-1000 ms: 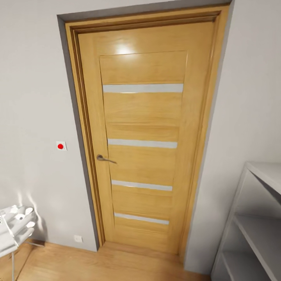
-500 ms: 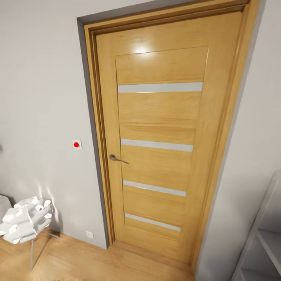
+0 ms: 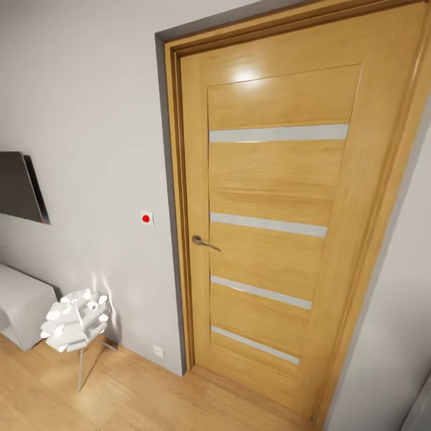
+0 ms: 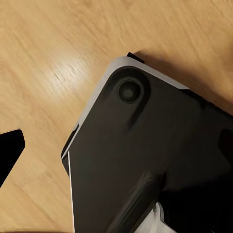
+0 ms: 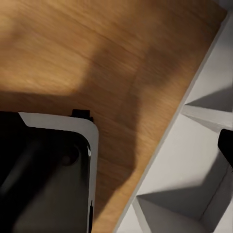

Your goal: Attach the digital camera to the camera tripod in the bedroom.

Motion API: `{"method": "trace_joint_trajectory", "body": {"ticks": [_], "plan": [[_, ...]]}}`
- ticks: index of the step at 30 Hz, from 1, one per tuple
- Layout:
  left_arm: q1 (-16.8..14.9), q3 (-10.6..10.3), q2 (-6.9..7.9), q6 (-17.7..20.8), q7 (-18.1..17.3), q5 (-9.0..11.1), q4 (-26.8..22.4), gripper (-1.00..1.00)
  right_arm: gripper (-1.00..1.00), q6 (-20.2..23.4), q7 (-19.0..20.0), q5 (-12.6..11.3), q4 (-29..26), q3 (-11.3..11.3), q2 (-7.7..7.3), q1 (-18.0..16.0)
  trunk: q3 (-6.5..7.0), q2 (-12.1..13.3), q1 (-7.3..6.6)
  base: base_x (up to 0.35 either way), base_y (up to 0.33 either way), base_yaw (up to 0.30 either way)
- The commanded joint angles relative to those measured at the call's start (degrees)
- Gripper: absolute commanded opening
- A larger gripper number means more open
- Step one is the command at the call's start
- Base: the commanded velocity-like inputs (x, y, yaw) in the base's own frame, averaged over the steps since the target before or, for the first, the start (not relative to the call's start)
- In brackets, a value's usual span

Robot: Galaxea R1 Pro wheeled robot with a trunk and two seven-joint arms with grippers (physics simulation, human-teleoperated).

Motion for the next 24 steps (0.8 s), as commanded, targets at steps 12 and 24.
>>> {"method": "trace_joint_trajectory", "body": {"ticks": [12, 24], "plan": [[0.01, 0.10, -0.06, -0.15, 0.22, 0.02, -0.02, 1.00, 1.00, -0.28, -0.23, 0.48, 0.18, 0.13, -0.03, -0.06, -0.01, -0.03, 0.02, 0.000, 0.000, 0.269], [0.01, 0.10, -0.11, -0.21, 0.40, 0.01, -0.02, 1.00, 1.00, -0.29, -0.23, 0.48, 0.18, 0.13, -0.04, -0.06, -0.01, -0.03, 0.02, 0.000, 0.000, 0.269]]}}
